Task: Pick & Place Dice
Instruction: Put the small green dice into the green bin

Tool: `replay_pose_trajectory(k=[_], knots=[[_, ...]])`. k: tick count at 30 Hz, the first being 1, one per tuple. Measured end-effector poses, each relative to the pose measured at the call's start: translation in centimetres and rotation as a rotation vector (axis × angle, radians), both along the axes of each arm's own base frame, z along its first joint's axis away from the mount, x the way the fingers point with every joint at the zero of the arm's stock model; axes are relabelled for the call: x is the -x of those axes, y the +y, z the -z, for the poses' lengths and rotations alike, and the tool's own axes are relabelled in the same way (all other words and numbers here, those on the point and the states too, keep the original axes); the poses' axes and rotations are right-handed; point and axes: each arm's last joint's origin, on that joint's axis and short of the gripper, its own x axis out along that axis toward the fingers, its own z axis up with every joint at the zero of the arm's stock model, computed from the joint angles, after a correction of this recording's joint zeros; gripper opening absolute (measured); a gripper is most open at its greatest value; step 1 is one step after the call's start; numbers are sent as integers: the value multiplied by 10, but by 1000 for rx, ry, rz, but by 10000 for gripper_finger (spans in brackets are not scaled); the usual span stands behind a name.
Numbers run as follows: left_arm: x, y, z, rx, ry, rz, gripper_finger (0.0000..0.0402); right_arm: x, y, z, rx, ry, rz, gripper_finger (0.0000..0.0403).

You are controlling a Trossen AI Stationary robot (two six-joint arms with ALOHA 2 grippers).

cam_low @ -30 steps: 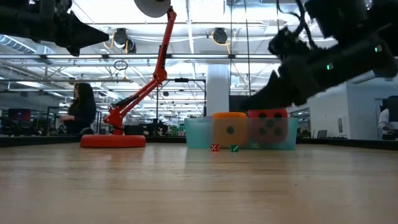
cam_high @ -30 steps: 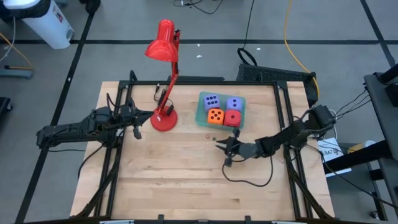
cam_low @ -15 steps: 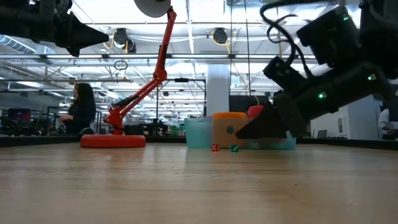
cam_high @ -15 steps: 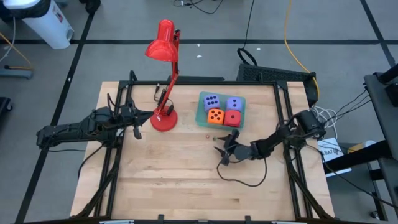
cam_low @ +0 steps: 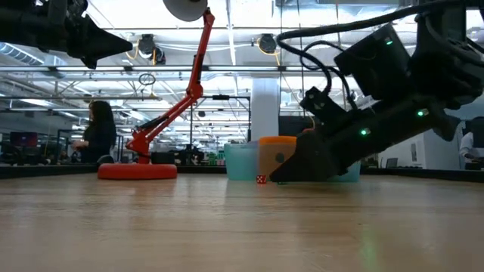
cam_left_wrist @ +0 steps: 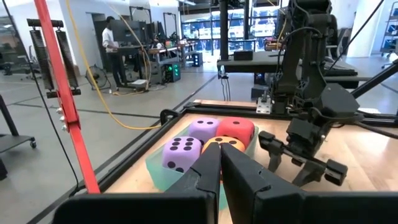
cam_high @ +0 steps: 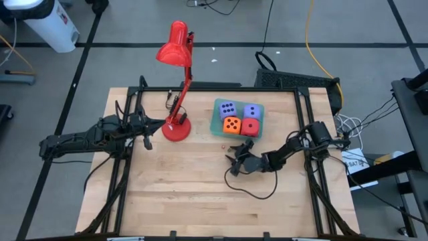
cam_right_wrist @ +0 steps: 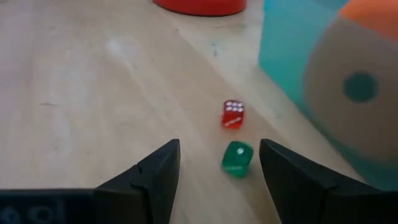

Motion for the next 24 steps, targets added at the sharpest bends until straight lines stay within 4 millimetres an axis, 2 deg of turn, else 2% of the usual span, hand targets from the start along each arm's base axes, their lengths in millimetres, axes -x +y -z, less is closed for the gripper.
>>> replay_pose_trajectory(k=[6,13,17,24], knots=[[0,0,0,3,0,1,26,2,-3,3,7,21,80,210],[0,0,0,3,0,1,26,1,-5,3,-22,27,65,199],[0,0,0,4,-1,1,26,0,-10,4,-88,32,32,165],[0,0,-1,23,-16,2,26,0,-10,5,-89,49,25,68]])
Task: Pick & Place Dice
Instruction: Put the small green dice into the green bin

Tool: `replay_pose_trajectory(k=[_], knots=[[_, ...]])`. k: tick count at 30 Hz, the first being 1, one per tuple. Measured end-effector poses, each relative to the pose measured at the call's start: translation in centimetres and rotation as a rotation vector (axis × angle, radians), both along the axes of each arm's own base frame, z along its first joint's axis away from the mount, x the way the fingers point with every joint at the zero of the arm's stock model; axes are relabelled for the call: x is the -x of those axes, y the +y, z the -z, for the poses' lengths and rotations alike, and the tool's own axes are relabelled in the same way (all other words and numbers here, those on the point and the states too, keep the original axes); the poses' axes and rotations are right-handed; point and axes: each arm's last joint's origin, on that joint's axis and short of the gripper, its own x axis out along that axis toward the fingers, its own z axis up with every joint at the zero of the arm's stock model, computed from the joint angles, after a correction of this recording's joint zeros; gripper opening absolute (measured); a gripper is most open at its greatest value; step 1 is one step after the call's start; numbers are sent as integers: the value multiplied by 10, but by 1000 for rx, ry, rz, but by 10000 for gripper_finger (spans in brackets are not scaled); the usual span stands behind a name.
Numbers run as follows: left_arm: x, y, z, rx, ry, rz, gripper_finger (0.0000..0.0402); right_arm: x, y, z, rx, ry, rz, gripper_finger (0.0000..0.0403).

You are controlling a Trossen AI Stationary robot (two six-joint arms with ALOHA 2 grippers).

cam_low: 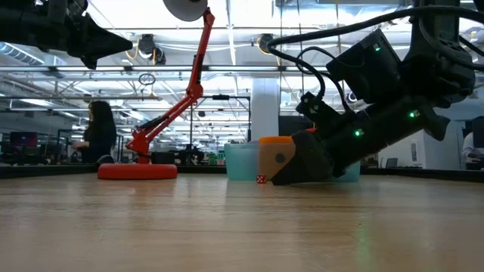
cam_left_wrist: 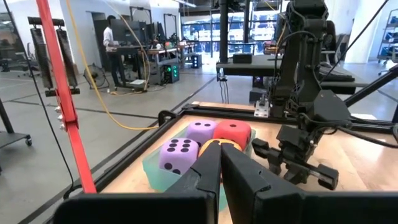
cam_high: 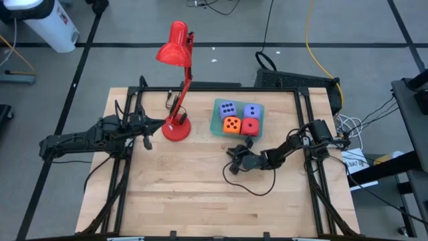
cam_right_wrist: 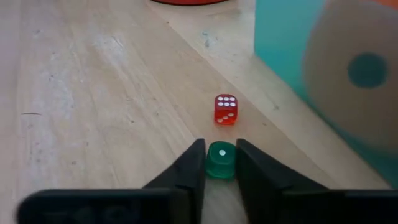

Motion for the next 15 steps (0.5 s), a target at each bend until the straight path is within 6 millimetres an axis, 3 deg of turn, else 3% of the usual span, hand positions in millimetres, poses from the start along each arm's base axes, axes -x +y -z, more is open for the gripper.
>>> replay_pose_trajectory(k=[2,6,10,15], knots=[[0,0,0,1,0,0,26,0,0,-2,13,3,-13,42],[0,0,0,5,-1,1,26,1,6,-23,49,-21,-78,40],[0,0,0,7,-1,7,26,0,9,-72,92,-164,-101,40],[0,0,0,3,-4,8,26,1,-11,-132,223,-239,-58,53]])
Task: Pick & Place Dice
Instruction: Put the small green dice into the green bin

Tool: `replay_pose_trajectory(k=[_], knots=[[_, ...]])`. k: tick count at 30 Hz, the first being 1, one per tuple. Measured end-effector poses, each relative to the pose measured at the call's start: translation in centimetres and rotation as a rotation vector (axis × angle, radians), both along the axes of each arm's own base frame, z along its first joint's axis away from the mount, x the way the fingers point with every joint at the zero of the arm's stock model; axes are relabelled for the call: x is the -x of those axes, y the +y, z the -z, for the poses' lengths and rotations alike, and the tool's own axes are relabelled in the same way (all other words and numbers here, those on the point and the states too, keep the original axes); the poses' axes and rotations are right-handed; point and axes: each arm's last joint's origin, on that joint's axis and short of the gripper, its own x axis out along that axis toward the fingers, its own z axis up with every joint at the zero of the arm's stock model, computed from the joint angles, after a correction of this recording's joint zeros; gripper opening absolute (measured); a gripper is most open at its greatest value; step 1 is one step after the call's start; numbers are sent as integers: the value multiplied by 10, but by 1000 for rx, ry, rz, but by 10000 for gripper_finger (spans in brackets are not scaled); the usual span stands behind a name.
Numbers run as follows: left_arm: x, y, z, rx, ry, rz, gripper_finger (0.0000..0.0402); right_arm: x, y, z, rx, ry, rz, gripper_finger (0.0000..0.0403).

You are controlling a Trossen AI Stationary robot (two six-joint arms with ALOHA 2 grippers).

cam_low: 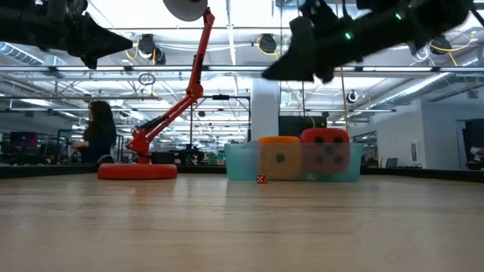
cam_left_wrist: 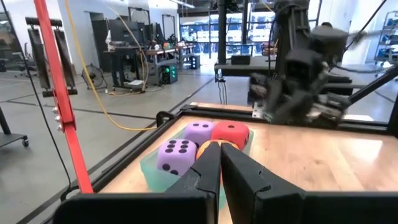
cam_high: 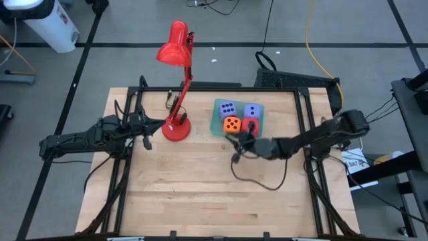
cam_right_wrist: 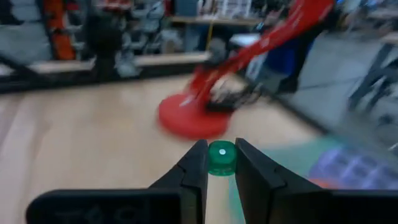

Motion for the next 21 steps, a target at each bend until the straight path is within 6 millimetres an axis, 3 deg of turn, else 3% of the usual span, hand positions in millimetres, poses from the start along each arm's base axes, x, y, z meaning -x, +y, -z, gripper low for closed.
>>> replay_pose_trajectory(k=[3,9,18,21], knots=[[0,0,-2,-3,-18,1,26,-2,-22,-21,44,42,32,50],[0,0,-2,-4,-23,3,26,-21,-62,-33,36,132,4,48],[0,0,-2,-11,-20,11,26,-31,-94,-1,-21,244,-2,57],[0,0,-2,-13,-20,16,26,-34,-96,11,-48,278,-56,81]])
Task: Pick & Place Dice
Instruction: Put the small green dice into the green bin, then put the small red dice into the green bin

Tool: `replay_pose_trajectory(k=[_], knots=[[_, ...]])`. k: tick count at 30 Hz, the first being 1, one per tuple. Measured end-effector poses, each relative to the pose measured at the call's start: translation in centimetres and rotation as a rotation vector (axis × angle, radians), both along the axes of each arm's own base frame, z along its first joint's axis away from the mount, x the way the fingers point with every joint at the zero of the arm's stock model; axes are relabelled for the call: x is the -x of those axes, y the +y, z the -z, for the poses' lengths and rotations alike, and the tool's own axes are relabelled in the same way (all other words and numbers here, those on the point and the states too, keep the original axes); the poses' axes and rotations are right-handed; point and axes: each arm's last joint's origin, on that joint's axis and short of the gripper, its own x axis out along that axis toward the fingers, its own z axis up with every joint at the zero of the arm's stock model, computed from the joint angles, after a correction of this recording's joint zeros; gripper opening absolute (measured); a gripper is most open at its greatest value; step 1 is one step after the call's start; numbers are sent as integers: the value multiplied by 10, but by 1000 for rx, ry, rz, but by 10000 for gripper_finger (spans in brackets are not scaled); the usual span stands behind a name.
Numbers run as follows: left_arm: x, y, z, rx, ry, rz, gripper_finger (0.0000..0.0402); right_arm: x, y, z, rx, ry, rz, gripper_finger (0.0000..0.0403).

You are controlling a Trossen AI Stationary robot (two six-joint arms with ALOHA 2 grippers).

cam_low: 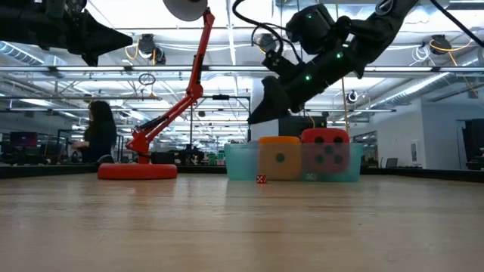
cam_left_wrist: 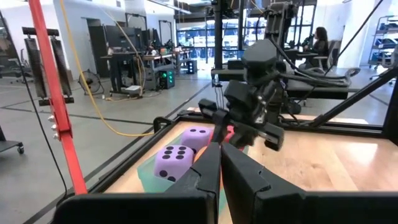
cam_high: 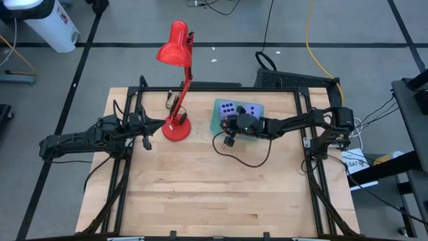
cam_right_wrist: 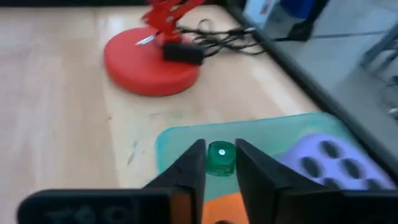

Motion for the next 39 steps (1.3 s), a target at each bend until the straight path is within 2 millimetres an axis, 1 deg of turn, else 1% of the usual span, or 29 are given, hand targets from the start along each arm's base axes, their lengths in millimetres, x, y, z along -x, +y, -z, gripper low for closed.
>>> replay_pose_trajectory(k=[4,8,11,14,17,20,23,26,28,30,31,33,36,39], knots=[[0,0,0,2,-1,3,26,-2,3,4,-22,-9,-4,153],[0,0,0,2,1,3,26,-2,5,-1,41,-17,48,218],[0,0,0,1,2,3,26,0,5,-7,56,-31,58,244],[0,0,0,1,5,3,26,0,4,-6,49,-28,68,248],[0,0,1,1,5,4,26,-1,9,-7,48,-42,49,236],[0,0,2,3,16,4,26,-3,24,-13,64,-76,0,206],[0,0,4,4,40,3,26,-4,51,-28,120,-151,-83,159],[0,0,5,-8,58,3,26,5,78,-46,191,-184,-66,102],[0,0,6,-8,62,3,26,11,92,-51,212,-184,-39,64],[0,0,6,-8,61,3,26,20,104,-53,206,-182,-52,28],[0,0,6,-7,61,3,26,24,108,-52,195,-186,-57,15],[0,0,6,-7,61,3,26,31,115,-45,153,-200,-69,6],[0,0,6,-7,61,2,26,44,119,-24,85,-199,-67,15],[0,0,5,-7,51,2,26,53,117,-1,7,-236,-36,14]])
